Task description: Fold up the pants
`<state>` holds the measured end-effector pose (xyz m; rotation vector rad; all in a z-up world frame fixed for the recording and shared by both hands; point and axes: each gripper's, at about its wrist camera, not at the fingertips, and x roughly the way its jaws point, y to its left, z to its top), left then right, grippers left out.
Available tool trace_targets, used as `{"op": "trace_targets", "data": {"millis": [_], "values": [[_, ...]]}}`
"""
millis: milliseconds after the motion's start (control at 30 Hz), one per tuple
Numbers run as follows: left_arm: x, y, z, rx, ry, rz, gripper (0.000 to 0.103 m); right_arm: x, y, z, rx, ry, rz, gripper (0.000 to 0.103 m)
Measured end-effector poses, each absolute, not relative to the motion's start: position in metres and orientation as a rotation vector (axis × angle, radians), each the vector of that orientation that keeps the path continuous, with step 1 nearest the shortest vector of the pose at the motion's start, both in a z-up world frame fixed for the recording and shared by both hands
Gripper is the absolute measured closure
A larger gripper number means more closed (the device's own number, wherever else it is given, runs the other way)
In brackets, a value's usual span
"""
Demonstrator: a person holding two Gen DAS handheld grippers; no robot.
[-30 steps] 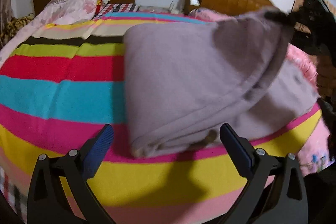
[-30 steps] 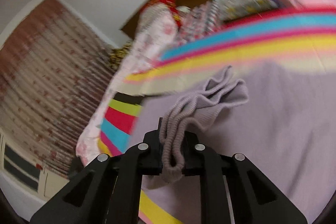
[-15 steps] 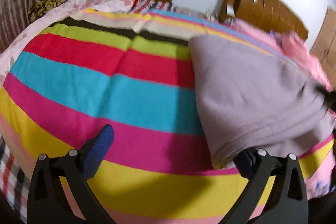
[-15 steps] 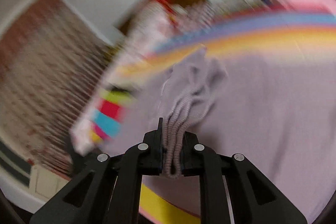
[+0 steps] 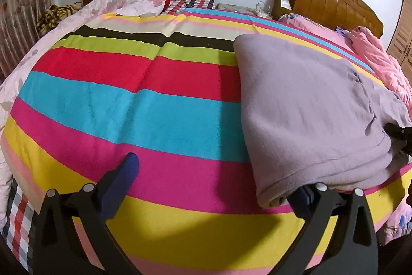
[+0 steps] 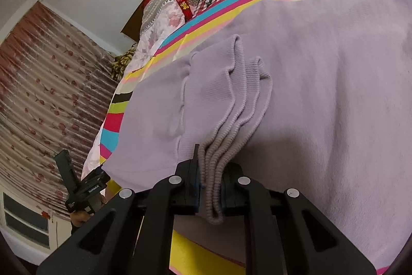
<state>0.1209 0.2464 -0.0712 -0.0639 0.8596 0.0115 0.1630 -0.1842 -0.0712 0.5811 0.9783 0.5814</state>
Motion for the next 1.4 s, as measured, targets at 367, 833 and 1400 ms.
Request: {"op": "trace_targets", "data": {"millis": [367,833,1400], "values": [[0.072,0.244,-0.048,0.159,0.901,-0.002,0.002,0.155,-0.202,-0.05,0.397,0.913,0.583,0.045],[0.222,0.13,-0.007,-0.056,0.79,-0.261,0.002,0.179,-0.114,-0.014,0.001,0.81,0.618,0.045],[0.254,0.125,-0.079,0.038,0.895,-0.129,0.002,0.163,-0.155,-0.058,-0.05,0.911,0.479,0.036]]}}
